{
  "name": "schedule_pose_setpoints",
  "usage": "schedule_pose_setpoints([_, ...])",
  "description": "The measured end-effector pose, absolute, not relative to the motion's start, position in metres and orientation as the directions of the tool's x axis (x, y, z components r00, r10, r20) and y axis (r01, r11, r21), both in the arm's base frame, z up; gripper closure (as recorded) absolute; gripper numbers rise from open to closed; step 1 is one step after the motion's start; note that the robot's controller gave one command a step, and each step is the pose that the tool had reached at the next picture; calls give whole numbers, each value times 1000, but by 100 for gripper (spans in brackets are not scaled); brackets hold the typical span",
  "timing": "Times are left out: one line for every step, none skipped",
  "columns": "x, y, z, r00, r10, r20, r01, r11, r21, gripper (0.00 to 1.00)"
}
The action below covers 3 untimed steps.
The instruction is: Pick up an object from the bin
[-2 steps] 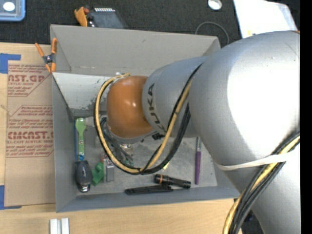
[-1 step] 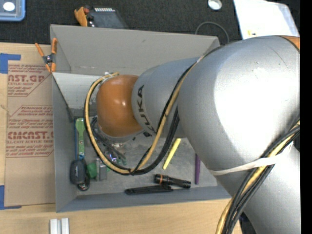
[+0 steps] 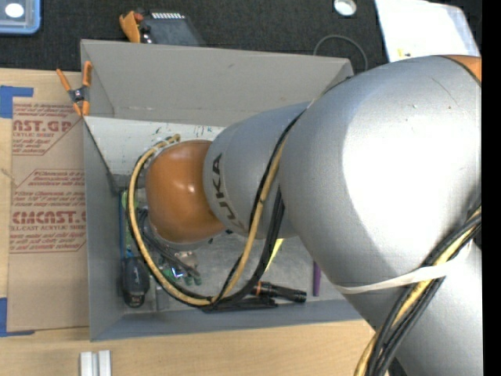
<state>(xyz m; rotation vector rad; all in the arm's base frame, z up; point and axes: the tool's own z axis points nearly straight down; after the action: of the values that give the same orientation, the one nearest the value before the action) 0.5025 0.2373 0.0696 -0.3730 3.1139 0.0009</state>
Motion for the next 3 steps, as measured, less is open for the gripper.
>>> schedule_pose_setpoints([487, 248, 70, -965, -261, -17, -261, 965, 3, 100])
schedule_pose_setpoints([487, 248, 70, -965, -261, -17, -261, 965, 3, 100])
schedule_pose_setpoints([491, 245, 95, -962, -275, -2, -275, 962, 0, 100])
